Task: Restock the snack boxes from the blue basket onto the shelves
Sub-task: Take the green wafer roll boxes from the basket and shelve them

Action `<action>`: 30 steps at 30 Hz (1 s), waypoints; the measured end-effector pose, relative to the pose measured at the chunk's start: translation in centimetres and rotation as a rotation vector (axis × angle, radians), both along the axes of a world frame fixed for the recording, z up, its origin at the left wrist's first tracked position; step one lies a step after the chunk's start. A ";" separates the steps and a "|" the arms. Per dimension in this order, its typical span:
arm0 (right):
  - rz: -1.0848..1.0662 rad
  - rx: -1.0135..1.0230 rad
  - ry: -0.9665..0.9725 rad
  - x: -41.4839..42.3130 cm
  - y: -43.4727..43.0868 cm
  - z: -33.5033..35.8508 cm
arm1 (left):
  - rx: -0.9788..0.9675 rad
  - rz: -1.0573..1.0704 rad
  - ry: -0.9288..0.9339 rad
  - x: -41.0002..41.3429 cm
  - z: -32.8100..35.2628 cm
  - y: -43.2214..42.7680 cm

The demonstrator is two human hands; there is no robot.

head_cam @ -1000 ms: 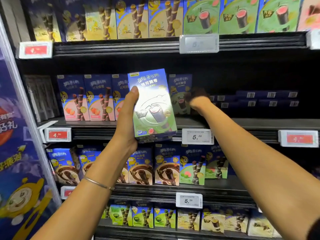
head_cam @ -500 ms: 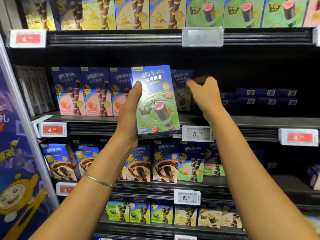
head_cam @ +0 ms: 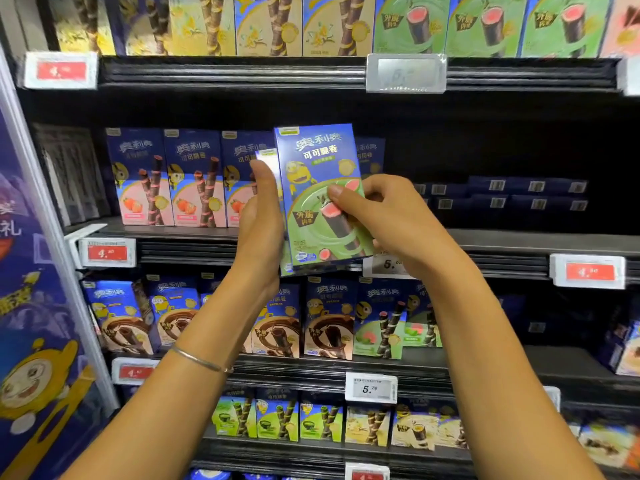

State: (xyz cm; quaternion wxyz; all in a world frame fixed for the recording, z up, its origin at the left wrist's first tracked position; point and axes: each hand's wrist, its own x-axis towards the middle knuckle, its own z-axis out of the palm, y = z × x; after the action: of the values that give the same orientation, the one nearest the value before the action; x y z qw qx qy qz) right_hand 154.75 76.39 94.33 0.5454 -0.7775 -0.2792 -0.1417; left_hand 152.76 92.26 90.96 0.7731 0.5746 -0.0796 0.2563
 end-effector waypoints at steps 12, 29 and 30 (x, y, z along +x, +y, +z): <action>-0.012 0.258 0.130 2.1 -3.6 -0.1 | -0.038 0.232 0.003 -0.3 0.9 0.4; -0.679 -0.088 0.086 12.2 -7.9 0.5 | -0.039 0.237 0.021 -0.6 1.9 -0.7; -0.697 -0.102 0.098 12.5 -7.9 0.5 | -0.038 0.235 0.024 -0.6 1.9 -0.8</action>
State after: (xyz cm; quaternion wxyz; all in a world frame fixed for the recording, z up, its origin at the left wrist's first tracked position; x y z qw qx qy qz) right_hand 167.28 68.51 94.83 0.4373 -0.8582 0.0228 -0.2677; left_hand 152.19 91.46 92.89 0.7495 0.5683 0.0023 0.3396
